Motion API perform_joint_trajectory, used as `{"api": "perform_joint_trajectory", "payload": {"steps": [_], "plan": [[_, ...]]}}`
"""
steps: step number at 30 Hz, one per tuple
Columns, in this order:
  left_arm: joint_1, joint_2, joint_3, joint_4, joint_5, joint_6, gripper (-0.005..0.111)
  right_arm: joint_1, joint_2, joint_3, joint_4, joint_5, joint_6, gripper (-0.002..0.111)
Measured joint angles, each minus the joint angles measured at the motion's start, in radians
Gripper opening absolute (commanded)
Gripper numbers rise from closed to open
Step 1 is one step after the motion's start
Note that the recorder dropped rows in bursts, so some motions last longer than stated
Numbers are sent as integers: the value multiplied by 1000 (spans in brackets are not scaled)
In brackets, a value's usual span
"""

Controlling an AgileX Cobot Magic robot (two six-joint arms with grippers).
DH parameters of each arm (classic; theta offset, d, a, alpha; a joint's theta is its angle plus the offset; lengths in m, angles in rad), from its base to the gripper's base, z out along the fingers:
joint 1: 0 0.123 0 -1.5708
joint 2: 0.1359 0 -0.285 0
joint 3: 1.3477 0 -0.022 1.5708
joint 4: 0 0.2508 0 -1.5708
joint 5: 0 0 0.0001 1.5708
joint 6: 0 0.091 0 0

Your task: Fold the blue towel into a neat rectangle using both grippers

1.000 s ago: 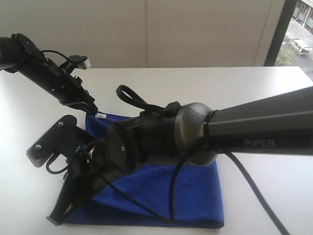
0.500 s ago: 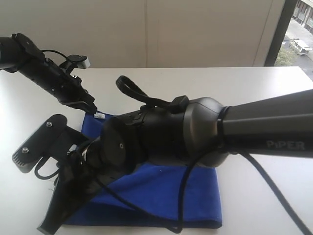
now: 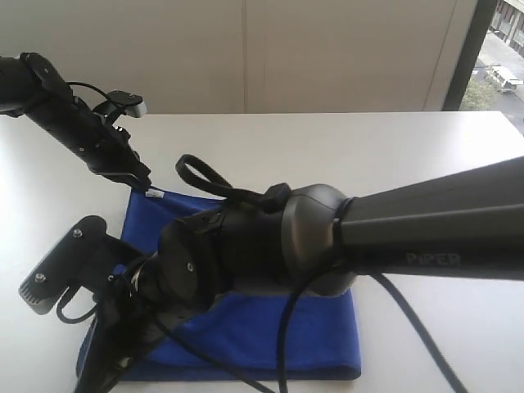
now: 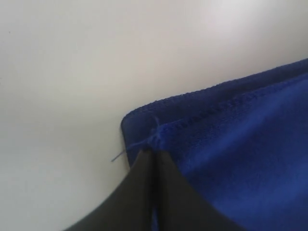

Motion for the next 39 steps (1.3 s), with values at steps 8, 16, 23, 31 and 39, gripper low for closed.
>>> {"api": "perform_joint_trajectory", "payload": {"steps": [8, 16, 23, 31, 39], "plan": [[0, -2, 0, 59, -5, -2, 0, 31, 47, 0, 16, -75, 0, 0], [0, 9, 0, 84, -12, -4, 0, 44, 97, 0, 34, -99, -1, 0], [0, 31, 0, 133, -5, -16, 0, 103, 97, 0, 34, -112, -2, 0], [-1, 33, 0, 186, -9, -50, 0, 126, 103, 0, 34, -171, -9, 0], [-1, 19, 0, 204, 4, -50, 0, 126, 125, 0, 36, -176, -9, 1]]}}
